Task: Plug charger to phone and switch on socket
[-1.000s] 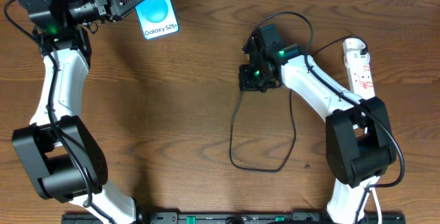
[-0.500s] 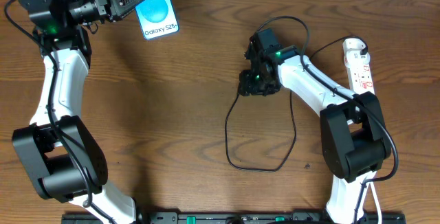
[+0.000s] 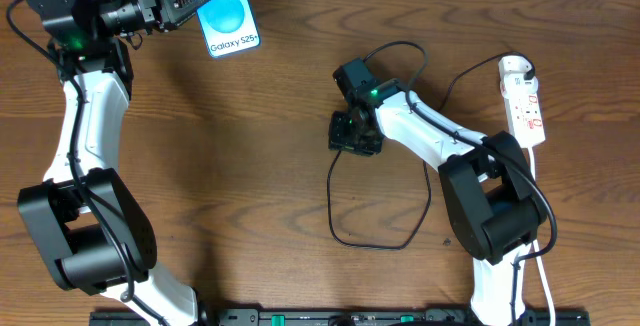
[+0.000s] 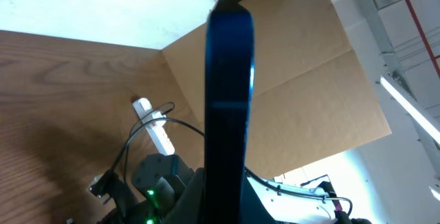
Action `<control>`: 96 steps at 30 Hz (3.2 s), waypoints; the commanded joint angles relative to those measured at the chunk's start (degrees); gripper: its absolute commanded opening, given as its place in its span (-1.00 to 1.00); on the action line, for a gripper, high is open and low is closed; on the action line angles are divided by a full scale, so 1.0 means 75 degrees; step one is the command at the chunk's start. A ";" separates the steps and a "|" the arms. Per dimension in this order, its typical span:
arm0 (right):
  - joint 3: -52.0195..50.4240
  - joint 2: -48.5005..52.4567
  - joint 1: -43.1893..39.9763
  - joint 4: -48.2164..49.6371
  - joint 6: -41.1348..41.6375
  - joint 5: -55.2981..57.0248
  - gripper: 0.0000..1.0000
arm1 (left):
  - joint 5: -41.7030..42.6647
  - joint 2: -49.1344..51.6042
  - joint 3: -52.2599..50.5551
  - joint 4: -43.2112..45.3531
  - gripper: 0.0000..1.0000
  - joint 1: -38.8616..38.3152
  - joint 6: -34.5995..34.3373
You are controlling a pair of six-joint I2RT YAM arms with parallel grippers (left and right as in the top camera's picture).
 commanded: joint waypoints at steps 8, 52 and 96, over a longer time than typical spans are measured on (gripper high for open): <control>0.0073 0.0306 0.0047 0.0175 0.0685 0.1131 -0.33 | 0.0015 -0.0128 0.0032 0.0070 -0.85 0.0009 0.0102; 0.0082 -0.0638 -0.1719 0.2792 -0.4258 -0.8915 -0.97 | 0.0015 -0.0128 0.0032 0.0035 -0.86 -0.0050 0.0067; 0.0079 -0.1973 -0.0321 0.5374 -0.1463 -0.7507 -0.98 | 0.0015 -0.0131 0.0032 0.0041 -0.86 -0.0737 0.0067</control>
